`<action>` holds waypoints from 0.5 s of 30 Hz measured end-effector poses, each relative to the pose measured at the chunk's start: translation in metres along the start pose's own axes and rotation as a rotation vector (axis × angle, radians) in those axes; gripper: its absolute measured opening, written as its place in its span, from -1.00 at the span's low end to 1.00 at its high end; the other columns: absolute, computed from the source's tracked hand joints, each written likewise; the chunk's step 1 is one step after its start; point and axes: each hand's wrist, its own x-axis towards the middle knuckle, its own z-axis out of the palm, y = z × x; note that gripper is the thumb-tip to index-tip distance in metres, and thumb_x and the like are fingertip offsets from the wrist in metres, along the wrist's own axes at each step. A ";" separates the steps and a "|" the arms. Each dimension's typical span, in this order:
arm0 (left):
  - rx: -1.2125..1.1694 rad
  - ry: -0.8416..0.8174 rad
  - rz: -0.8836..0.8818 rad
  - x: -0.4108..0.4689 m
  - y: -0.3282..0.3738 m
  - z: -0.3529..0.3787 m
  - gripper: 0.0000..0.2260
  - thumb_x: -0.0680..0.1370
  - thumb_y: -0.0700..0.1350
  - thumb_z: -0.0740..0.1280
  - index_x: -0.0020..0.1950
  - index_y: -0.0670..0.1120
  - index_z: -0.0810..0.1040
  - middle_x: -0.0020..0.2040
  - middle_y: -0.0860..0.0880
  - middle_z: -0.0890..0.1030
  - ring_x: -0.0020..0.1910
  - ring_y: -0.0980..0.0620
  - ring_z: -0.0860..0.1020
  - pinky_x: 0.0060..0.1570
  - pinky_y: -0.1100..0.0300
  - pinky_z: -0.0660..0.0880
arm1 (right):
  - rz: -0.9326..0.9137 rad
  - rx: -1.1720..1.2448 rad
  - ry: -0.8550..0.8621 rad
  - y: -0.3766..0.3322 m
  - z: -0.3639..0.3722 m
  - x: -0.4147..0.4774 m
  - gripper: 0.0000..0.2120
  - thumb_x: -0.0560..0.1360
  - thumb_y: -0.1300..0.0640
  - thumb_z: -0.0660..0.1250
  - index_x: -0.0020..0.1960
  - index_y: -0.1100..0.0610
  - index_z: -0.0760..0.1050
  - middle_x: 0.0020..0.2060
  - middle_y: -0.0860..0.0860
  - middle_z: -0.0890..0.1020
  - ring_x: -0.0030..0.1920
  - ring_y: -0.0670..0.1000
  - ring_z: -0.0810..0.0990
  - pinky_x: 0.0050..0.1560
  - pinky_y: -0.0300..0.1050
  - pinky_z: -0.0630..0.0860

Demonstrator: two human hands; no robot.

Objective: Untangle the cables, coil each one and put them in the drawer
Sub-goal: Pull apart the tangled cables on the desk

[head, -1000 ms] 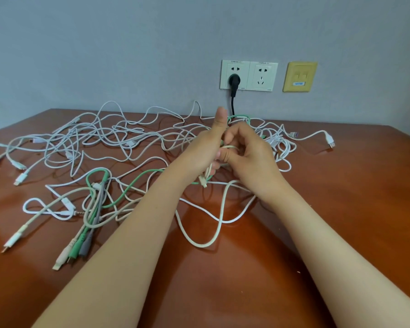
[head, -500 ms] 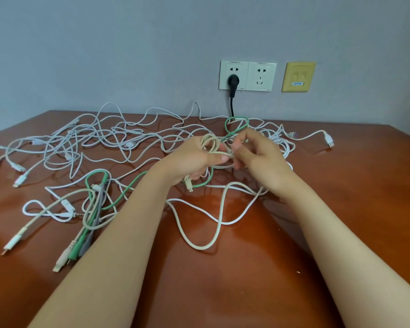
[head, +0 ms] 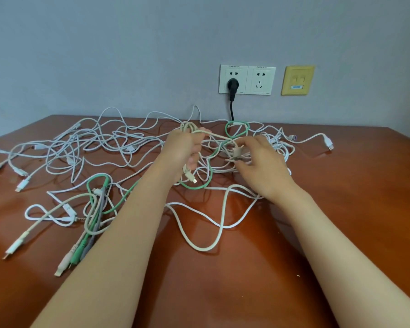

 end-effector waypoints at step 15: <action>0.176 -0.166 -0.061 -0.007 -0.012 0.018 -0.77 0.52 -0.35 0.24 -0.30 -0.13 0.35 -0.56 -0.04 0.30 -0.73 0.17 0.17 -0.64 0.46 0.09 | -0.178 0.203 -0.029 -0.032 0.001 -0.013 -0.51 0.42 0.12 0.22 0.35 0.05 0.31 0.18 0.06 0.41 0.12 0.06 0.44 0.11 -0.05 0.39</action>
